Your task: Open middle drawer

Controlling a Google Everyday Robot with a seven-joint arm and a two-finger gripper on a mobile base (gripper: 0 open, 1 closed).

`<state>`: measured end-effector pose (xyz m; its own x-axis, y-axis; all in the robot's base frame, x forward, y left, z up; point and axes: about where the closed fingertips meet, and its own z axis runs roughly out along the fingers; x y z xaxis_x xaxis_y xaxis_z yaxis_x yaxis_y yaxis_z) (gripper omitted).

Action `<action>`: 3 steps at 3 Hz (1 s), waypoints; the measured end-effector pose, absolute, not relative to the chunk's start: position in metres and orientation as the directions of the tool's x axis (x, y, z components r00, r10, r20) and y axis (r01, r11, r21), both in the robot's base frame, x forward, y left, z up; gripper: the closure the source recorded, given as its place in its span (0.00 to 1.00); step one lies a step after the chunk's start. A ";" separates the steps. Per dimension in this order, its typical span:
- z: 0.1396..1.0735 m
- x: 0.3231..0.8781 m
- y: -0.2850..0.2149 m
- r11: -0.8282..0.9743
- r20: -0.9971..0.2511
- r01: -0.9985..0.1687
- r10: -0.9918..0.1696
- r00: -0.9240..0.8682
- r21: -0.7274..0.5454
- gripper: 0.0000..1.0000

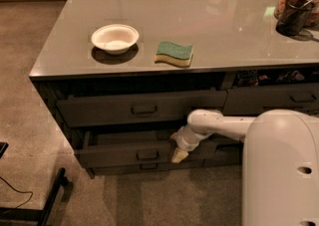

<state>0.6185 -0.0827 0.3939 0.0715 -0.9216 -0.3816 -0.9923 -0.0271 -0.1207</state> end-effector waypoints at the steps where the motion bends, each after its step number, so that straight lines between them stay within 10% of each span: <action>1: 0.388 0.599 -0.082 -0.049 -0.372 -0.996 -0.925 0.073 -0.075 0.00; 3: 0.387 0.586 -0.083 -0.058 -0.367 -0.997 -0.928 0.069 -0.041 0.00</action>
Offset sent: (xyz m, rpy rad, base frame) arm -0.0825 -0.0068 -0.0240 -0.0544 0.2036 0.0676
